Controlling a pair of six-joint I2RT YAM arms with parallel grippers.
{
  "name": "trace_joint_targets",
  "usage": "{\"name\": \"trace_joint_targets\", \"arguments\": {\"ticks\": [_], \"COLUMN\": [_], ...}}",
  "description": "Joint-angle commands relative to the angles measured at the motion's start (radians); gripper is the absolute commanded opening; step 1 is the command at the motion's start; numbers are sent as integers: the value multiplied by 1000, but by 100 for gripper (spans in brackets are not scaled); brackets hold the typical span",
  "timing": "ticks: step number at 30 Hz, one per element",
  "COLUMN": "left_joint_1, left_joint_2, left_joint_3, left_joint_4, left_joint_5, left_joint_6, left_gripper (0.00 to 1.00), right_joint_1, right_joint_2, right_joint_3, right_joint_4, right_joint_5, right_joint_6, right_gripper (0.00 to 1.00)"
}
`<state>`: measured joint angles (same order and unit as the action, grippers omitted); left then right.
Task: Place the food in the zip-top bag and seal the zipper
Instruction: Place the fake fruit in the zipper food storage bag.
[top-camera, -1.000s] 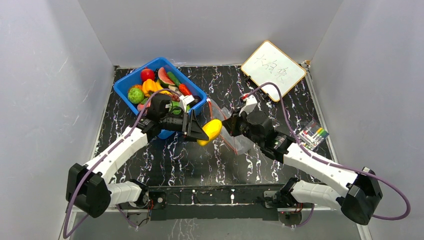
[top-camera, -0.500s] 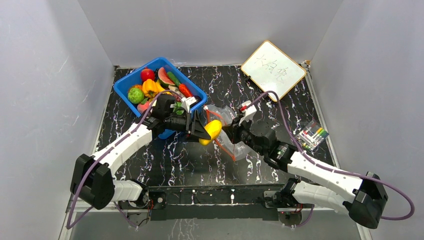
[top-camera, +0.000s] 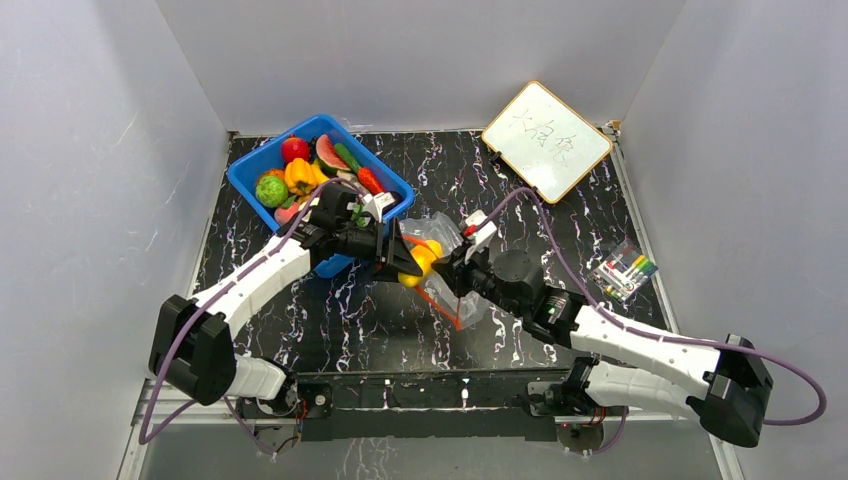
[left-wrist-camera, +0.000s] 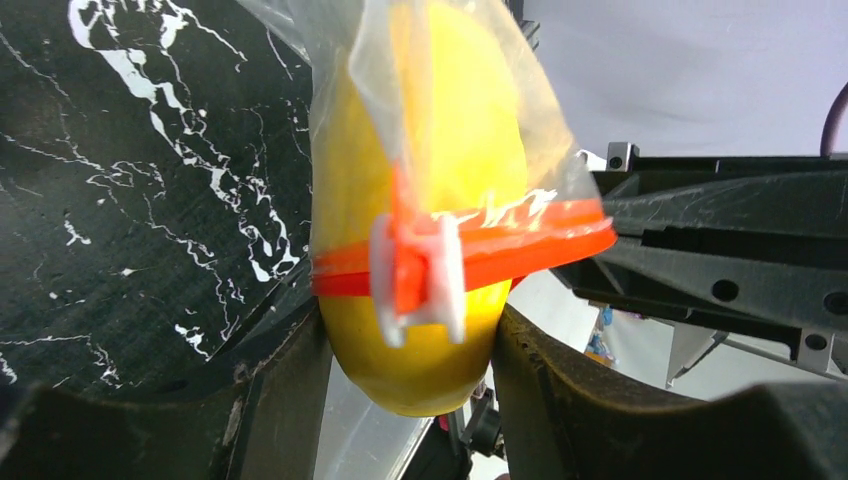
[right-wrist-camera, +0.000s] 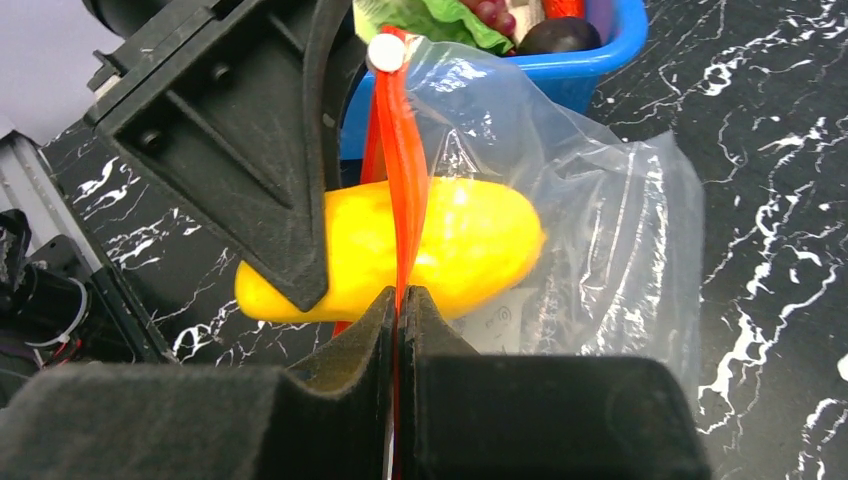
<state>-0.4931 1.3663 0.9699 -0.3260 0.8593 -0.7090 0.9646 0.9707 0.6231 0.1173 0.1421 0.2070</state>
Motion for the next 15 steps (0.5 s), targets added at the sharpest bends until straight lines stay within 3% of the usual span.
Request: {"name": "trace_joint_targets", "arguments": {"ticks": [1,4,7,10,11,15], "left_joint_1": [-2,-2,-2,-3,-2,-2], "left_joint_2": [-3,-3,-18,-40,-52,-90], "left_joint_3": [60,54,58,76,85,106], "left_joint_4": [-76,-70,-72,-100,-117,-157], "left_joint_5": [-31,-59,-68,-76,-87,-104], "left_joint_6": [17,-2,-7,10,18,29], "left_gripper": [23,30,50,61,71,76], "right_joint_1": [33,43,43,43,43,43], "right_joint_2": [27,33,38,43,44,31], "right_joint_3": [28,40,64,91,101,121], "right_joint_4": [95,97,45,-20,-49,-93], "right_joint_5": [-38,-5,85,158,180,244], "right_joint_6": [-2,38,102,154,170,232], "right_gripper": [0,0,0,0,0,0]}}
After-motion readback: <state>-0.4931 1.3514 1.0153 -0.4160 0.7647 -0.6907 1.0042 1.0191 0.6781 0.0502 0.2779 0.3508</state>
